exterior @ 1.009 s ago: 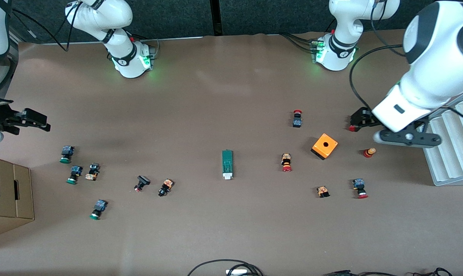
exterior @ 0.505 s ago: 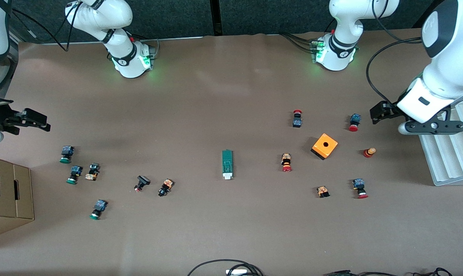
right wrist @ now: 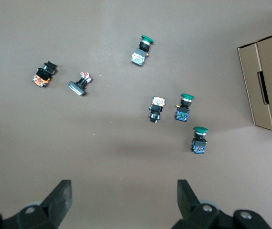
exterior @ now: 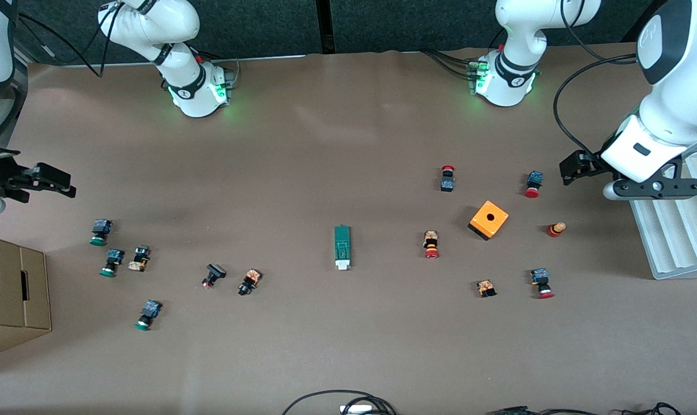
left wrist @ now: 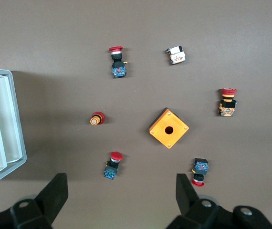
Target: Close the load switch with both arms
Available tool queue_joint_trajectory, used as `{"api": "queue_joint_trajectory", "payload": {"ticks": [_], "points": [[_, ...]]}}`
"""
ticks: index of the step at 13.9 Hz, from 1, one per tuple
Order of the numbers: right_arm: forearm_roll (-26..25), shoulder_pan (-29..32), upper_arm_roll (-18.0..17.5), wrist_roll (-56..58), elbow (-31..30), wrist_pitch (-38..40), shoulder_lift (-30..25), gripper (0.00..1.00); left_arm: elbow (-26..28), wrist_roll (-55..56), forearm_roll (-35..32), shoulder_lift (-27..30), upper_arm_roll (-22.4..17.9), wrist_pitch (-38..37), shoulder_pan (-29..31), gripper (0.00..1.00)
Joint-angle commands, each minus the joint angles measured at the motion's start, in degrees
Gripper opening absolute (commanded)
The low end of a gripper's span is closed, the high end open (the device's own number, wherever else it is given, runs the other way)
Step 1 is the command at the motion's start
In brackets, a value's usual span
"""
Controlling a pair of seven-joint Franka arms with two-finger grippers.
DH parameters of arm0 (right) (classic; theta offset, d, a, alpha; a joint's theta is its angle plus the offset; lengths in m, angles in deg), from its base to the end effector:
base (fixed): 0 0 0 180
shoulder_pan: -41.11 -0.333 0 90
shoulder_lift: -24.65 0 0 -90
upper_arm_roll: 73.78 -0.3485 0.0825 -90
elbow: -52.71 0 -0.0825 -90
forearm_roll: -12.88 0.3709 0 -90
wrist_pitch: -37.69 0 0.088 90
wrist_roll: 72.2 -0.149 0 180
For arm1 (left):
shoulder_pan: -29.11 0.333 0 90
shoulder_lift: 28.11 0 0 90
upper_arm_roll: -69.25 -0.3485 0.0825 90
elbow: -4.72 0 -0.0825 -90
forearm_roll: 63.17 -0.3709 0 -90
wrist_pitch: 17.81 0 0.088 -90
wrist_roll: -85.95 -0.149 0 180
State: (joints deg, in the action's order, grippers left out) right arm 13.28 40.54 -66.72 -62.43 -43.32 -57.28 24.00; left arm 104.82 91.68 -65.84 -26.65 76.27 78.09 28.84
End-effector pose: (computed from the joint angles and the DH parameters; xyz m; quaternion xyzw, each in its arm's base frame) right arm 0.5391 -0.0607 0.5801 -0.9996 -0.0283 0.0030 0.0046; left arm 0.5299 -0.0619 0.5564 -0.9993 0.0165 0.0211 0.0272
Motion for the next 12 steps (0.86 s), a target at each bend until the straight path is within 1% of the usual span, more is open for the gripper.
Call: {"api": "queue_joint_trajectory", "payload": {"ticks": [1, 10, 12], "points": [[-0.9, -0.3, 0.1, 0.2, 0.8, -0.2, 0.4, 1.00, 0.3, 0.5, 0.5, 1.2, 0.5, 0.3, 0.3, 1.00], [-0.8, -0.4, 0.1, 0.2, 0.8, -0.2, 0.3, 1.00, 0.3, 1.6, 0.6, 1.4, -0.7, -0.5, -0.1, 1.00], [-0.8, -0.4, 0.1, 0.2, 0.9, -0.2, 0.3, 1.00, 0.1, 0.9, 0.8, 0.9, -4.4, -0.2, -0.3, 1.00]]}}
